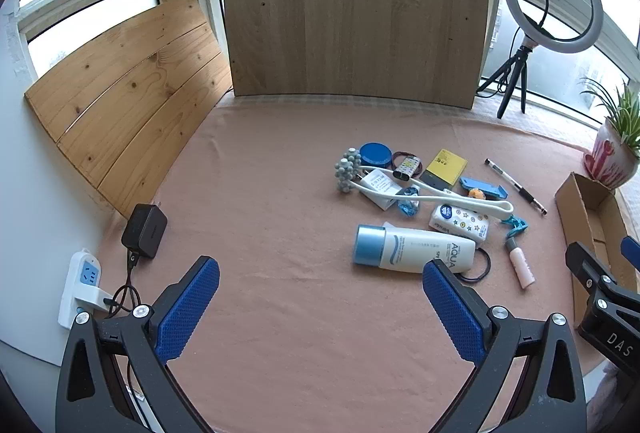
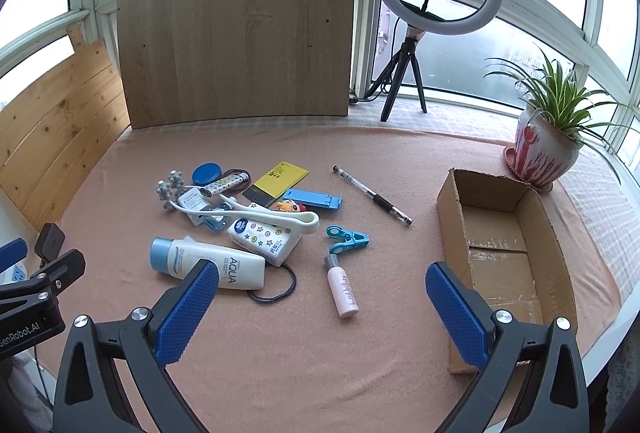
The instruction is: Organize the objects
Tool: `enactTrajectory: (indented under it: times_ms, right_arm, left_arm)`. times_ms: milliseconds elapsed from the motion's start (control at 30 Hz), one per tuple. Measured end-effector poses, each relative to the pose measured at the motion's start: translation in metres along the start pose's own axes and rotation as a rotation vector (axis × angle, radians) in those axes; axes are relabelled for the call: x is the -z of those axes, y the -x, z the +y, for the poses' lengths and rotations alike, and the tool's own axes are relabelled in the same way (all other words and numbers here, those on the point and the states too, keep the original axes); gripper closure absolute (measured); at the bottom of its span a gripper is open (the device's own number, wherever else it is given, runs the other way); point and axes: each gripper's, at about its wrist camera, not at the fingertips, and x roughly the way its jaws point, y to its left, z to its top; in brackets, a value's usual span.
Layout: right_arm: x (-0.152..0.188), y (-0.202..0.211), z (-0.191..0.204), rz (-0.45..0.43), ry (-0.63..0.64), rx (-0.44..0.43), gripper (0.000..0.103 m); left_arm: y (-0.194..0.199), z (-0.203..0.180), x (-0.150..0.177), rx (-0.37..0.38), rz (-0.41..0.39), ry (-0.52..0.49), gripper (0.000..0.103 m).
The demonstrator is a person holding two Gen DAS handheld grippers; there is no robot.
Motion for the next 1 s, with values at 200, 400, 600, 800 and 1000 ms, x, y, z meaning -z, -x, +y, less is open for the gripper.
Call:
enactTrajectory:
  times_ms: [200, 400, 600, 800, 1000]
  right_arm:
    - [0.003, -0.005, -0.006, 0.011, -0.011, 0.012, 0.001]
    - [0.006, -0.017, -0.015, 0.051, -0.036, -0.028, 0.001]
    - [0.008, -0.029, -0.018, 0.073, -0.007, -0.054, 0.001]
    - [0.006, -0.051, -0.035, 0.133, -0.063, -0.124, 0.001]
    - [-0.002, -0.076, -0.050, 0.198, -0.095, -0.172, 0.018]
  left_arm:
    - [-0.014, 0.001, 0.003, 0.022, 0.043, 0.011, 0.000]
    - [-0.029, -0.004, 0.008, 0.028, 0.076, -0.012, 0.000]
    - [-0.042, -0.002, 0.009, 0.014, 0.091, -0.022, 0.000]
    - [-0.059, 0.003, 0.002, 0.018, 0.103, -0.020, 0.000]
    - [-0.075, 0.002, -0.010, 0.027, 0.105, -0.031, 0.002]
